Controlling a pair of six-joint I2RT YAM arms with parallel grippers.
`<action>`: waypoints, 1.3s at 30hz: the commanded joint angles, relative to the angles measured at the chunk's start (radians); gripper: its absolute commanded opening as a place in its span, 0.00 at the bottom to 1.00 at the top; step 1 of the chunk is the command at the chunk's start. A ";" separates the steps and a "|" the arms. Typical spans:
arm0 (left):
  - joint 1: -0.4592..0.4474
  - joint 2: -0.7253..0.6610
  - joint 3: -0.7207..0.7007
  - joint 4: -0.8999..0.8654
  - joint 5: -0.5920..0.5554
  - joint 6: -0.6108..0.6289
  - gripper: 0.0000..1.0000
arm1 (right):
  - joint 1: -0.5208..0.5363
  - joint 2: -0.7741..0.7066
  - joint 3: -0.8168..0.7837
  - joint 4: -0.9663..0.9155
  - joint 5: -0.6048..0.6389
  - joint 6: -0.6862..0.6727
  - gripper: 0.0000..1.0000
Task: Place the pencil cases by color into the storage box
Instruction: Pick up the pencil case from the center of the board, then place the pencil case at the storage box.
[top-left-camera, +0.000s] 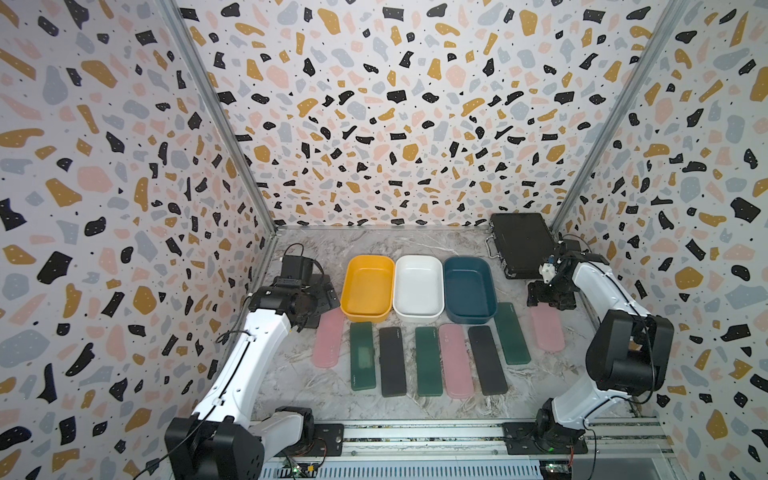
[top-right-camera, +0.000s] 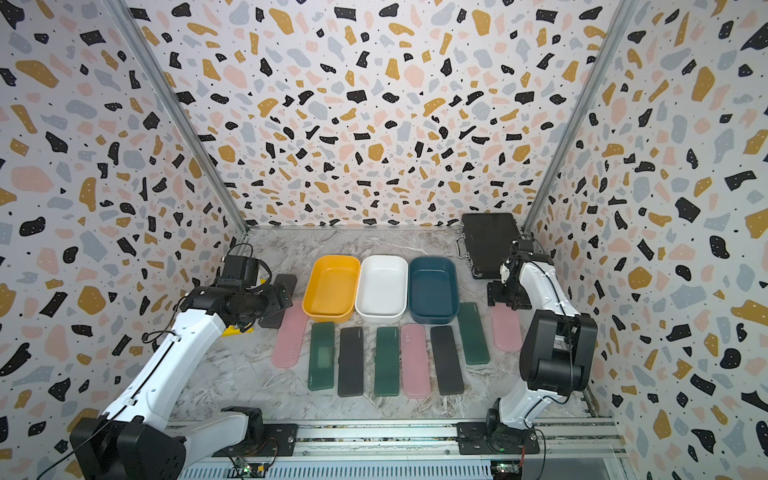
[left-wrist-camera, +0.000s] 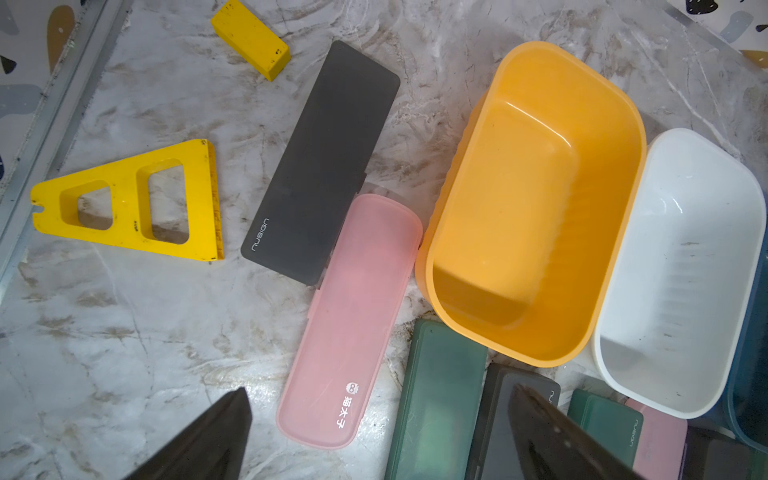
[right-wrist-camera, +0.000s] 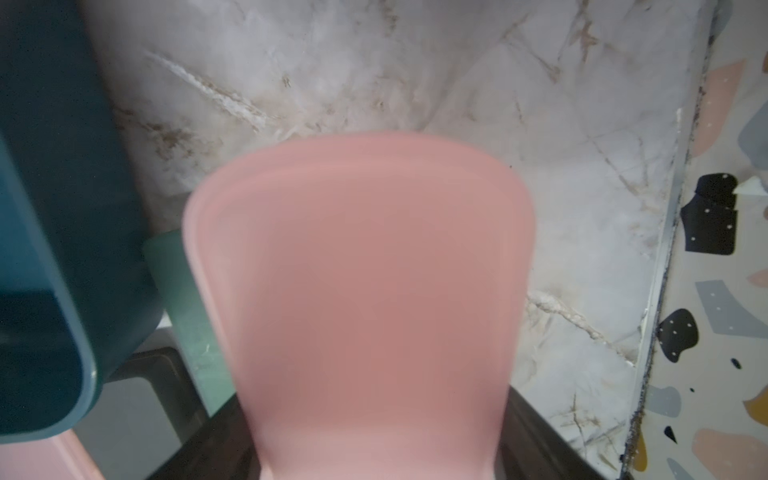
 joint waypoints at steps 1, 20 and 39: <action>-0.004 -0.015 0.027 0.015 -0.013 0.015 1.00 | 0.009 -0.063 0.038 -0.074 -0.025 0.053 0.63; -0.005 -0.021 0.034 -0.031 -0.032 0.081 1.00 | 0.269 -0.060 0.188 -0.133 0.034 0.271 0.61; -0.006 -0.061 0.048 -0.088 0.024 0.040 1.00 | 0.557 0.239 0.499 -0.123 0.098 0.447 0.60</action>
